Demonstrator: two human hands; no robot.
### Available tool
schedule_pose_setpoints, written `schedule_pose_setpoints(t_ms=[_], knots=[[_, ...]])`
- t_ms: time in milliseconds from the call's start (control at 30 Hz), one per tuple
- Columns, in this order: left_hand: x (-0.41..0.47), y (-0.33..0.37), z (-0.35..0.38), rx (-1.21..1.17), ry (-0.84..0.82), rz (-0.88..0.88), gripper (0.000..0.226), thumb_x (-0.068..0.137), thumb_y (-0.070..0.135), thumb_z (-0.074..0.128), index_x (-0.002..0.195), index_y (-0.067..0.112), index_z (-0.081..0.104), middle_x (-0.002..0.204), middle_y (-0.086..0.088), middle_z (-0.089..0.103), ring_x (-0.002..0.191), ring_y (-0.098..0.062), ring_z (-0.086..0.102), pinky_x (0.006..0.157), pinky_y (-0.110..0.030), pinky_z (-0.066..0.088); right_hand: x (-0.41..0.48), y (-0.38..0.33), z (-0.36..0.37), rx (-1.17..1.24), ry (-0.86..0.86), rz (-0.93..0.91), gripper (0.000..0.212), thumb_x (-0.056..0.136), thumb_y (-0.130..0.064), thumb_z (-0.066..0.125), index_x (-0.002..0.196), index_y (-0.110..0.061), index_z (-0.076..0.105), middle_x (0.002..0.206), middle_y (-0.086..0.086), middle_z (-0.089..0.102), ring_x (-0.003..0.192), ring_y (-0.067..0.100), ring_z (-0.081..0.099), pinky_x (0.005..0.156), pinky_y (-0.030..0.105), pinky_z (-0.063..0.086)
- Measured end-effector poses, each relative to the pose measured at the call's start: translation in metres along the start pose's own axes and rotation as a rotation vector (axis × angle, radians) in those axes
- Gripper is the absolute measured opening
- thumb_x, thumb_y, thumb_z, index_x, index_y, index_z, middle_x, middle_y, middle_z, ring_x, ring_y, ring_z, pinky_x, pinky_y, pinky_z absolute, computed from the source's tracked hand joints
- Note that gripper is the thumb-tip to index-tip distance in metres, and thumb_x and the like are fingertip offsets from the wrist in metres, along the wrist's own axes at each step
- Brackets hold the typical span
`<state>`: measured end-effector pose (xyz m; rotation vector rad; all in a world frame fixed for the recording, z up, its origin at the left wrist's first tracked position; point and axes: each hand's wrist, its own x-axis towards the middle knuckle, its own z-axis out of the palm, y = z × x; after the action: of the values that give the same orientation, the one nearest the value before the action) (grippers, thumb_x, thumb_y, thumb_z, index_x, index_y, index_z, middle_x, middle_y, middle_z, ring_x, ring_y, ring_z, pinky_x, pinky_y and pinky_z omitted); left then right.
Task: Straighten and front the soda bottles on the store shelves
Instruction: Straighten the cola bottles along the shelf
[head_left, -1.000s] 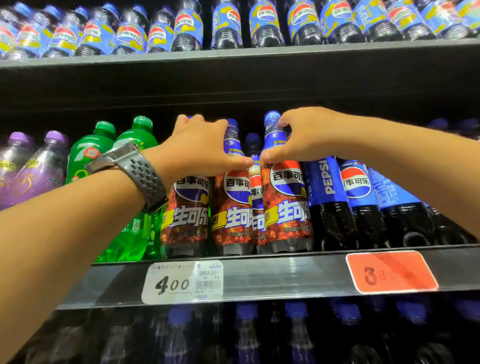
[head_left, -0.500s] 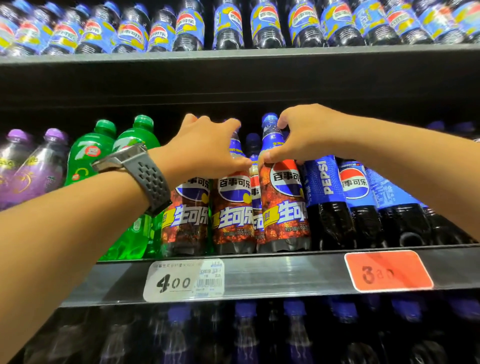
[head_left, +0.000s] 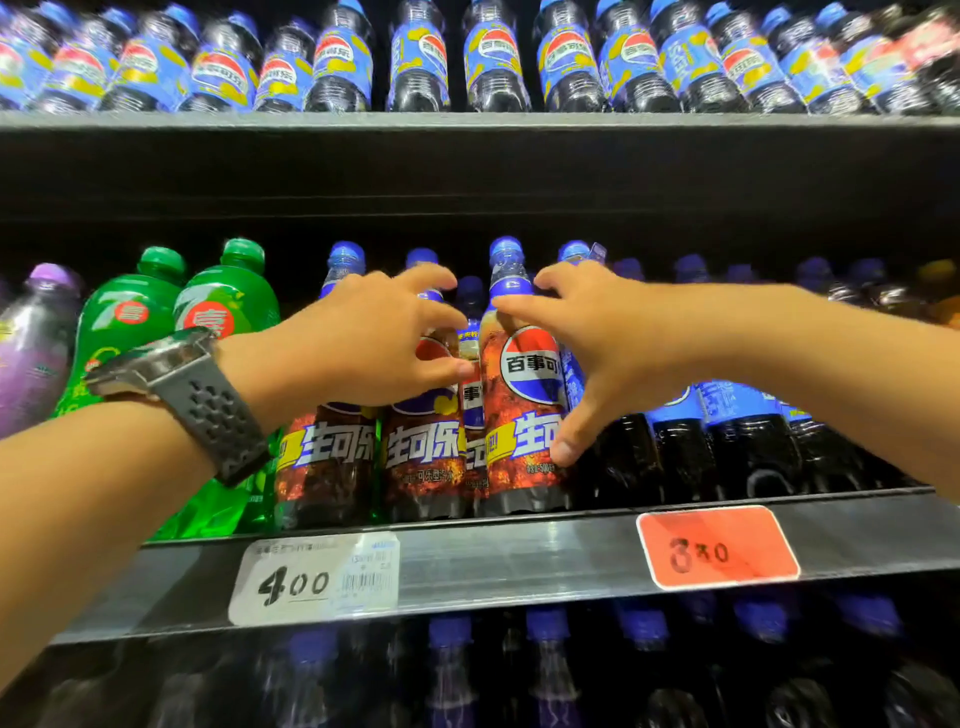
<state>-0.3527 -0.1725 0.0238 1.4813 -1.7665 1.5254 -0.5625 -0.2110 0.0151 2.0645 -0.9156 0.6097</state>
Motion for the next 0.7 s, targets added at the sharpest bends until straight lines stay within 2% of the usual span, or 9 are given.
schedule_pose_setpoints(t_ms=[67, 167, 267, 333, 400, 467, 533, 633, 700], knots=[[0.001, -0.001, -0.001, -0.005, -0.038, 0.031, 0.060, 0.082, 0.065, 0.047, 0.135, 0.037, 0.051, 0.151, 0.011, 0.036, 0.127, -0.023, 0.047, 0.106, -0.038, 0.036, -0.004, -0.006, 0.007, -0.033, 0.061, -0.042, 0.130, 0.043, -0.076, 0.074, 0.148, -0.034, 0.010, 0.141, 0.006, 0.028, 0.128, 0.026, 0.028, 0.103, 0.045, 0.039], [-0.001, -0.004, -0.003, -0.081, -0.011, 0.068, 0.051, 0.087, 0.049, 0.059, 0.134, 0.030, 0.054, 0.146, 0.010, 0.043, 0.129, -0.016, 0.046, 0.105, -0.028, 0.034, -0.006, -0.010, 0.009, -0.075, 0.127, -0.064, 0.122, 0.047, -0.075, 0.073, 0.147, -0.036, 0.016, 0.138, 0.003, 0.035, 0.122, 0.024, 0.031, 0.101, 0.044, 0.039], [-0.005, -0.007, -0.003, -0.134, -0.004, 0.078, 0.050, 0.087, 0.045, 0.062, 0.133, 0.029, 0.055, 0.145, 0.010, 0.043, 0.129, -0.015, 0.045, 0.103, -0.024, 0.032, -0.008, -0.011, 0.008, -0.072, 0.128, -0.060, 0.117, 0.048, -0.075, 0.071, 0.144, -0.034, 0.021, 0.135, -0.002, 0.037, 0.118, 0.022, 0.032, 0.100, 0.042, 0.039], [-0.006, -0.008, -0.002, -0.134, -0.006, 0.052, 0.050, 0.086, 0.047, 0.062, 0.133, 0.030, 0.055, 0.148, 0.008, 0.040, 0.132, -0.016, 0.043, 0.106, -0.027, 0.033, -0.011, -0.005, 0.006, 0.040, 0.139, -0.063, 0.101, 0.052, -0.072, 0.071, 0.136, -0.032, 0.035, 0.129, -0.006, 0.044, 0.112, 0.018, 0.036, 0.096, 0.037, 0.040], [-0.005, -0.006, -0.002, -0.119, 0.051, 0.020, 0.049, 0.085, 0.046, 0.062, 0.131, 0.029, 0.057, 0.148, 0.004, 0.040, 0.133, -0.020, 0.040, 0.108, -0.036, 0.035, -0.012, 0.013, 0.003, 0.185, 0.277, -0.029, 0.075, 0.064, -0.062, 0.071, 0.127, -0.027, 0.051, 0.119, -0.005, 0.055, 0.101, 0.013, 0.043, 0.083, 0.025, 0.037], [0.000, 0.003, -0.005, -0.146, 0.184, -0.002, 0.044, 0.086, 0.044, 0.059, 0.125, 0.026, 0.060, 0.140, 0.001, 0.048, 0.127, -0.021, 0.042, 0.103, -0.042, 0.039, -0.014, 0.039, 0.001, 0.243, 0.440, 0.091, 0.051, 0.076, -0.045, 0.069, 0.121, -0.023, 0.058, 0.112, -0.002, 0.062, 0.091, 0.012, 0.052, 0.075, 0.020, 0.033], [0.006, 0.017, -0.009, -0.227, 0.296, -0.014, 0.040, 0.086, 0.043, 0.056, 0.120, 0.024, 0.061, 0.128, 0.002, 0.054, 0.116, -0.019, 0.047, 0.095, -0.040, 0.043, -0.020, 0.062, 0.003, 0.285, 0.519, 0.224, 0.033, 0.081, -0.033, 0.068, 0.112, -0.021, 0.064, 0.102, -0.004, 0.066, 0.084, 0.010, 0.054, 0.073, 0.020, 0.034], [0.019, 0.044, -0.013, -0.310, 0.393, -0.001, 0.032, 0.088, 0.035, 0.057, 0.118, 0.024, 0.061, 0.116, 0.003, 0.058, 0.106, -0.017, 0.049, 0.090, -0.038, 0.044, -0.033, 0.087, 0.008, 0.361, 0.571, 0.314, 0.016, 0.081, -0.025, 0.068, 0.097, -0.022, 0.067, 0.085, -0.007, 0.066, 0.079, 0.011, 0.060, 0.074, 0.024, 0.042], [0.028, 0.061, -0.014, -0.328, 0.395, 0.008, 0.031, 0.088, 0.032, 0.057, 0.117, 0.024, 0.060, 0.114, 0.003, 0.058, 0.106, -0.017, 0.049, 0.091, -0.038, 0.042, -0.040, 0.100, 0.010, 0.348, 0.545, 0.329, 0.014, 0.081, -0.025, 0.067, 0.094, -0.023, 0.067, 0.084, -0.007, 0.066, 0.078, 0.011, 0.060, 0.073, 0.023, 0.041]])
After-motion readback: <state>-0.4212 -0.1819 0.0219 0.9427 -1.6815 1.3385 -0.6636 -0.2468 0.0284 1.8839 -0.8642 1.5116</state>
